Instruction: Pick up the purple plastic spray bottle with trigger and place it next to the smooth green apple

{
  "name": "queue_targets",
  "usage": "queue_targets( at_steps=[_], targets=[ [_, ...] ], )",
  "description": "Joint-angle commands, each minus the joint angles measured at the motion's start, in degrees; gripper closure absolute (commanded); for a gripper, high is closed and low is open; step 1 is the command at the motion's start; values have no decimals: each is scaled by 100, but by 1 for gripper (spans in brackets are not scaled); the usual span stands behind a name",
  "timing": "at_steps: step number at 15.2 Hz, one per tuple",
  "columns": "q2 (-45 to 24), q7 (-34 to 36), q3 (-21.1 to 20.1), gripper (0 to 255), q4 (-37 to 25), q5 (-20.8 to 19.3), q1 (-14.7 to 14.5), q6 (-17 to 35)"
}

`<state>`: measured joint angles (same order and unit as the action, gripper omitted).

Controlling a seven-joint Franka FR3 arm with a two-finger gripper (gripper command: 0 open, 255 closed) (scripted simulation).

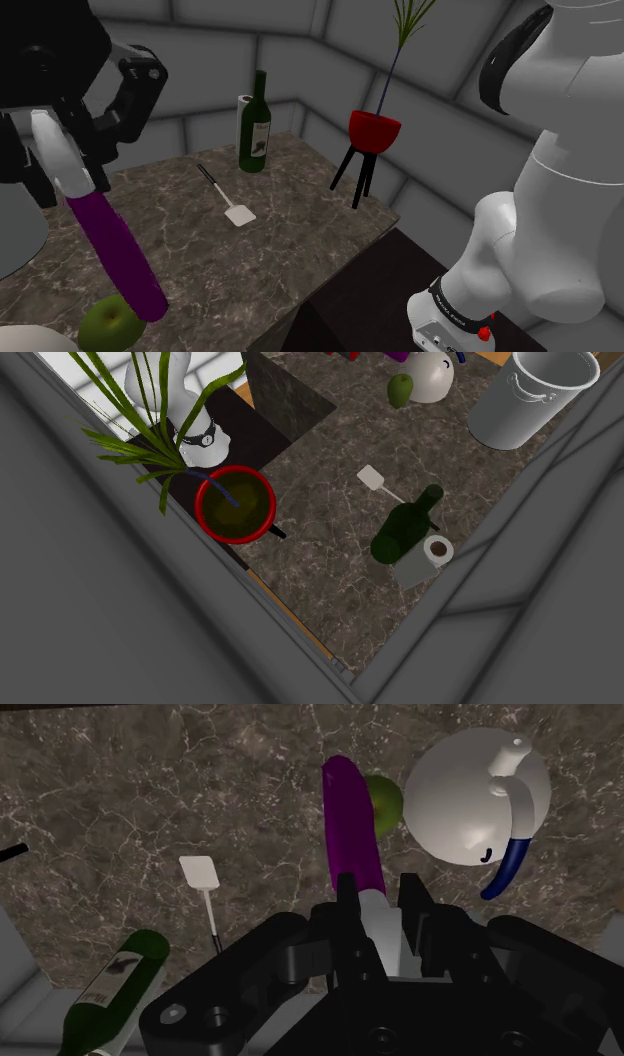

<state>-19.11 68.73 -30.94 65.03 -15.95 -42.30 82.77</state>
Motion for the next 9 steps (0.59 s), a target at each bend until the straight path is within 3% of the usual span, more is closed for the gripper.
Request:
queue_targets(
  at_steps=[1,3,4,9],
  targets=[
    [-516,262,-35,255,-717,-286,-427,-281],
    [-1044,443,-9,255,-1549,-560,-921,-628],
    [-1560,507,51,255,-2434,-814,-1386,-997],
    [-1049,642,-31,255,-1119,-541,-944,-232]
  ],
)
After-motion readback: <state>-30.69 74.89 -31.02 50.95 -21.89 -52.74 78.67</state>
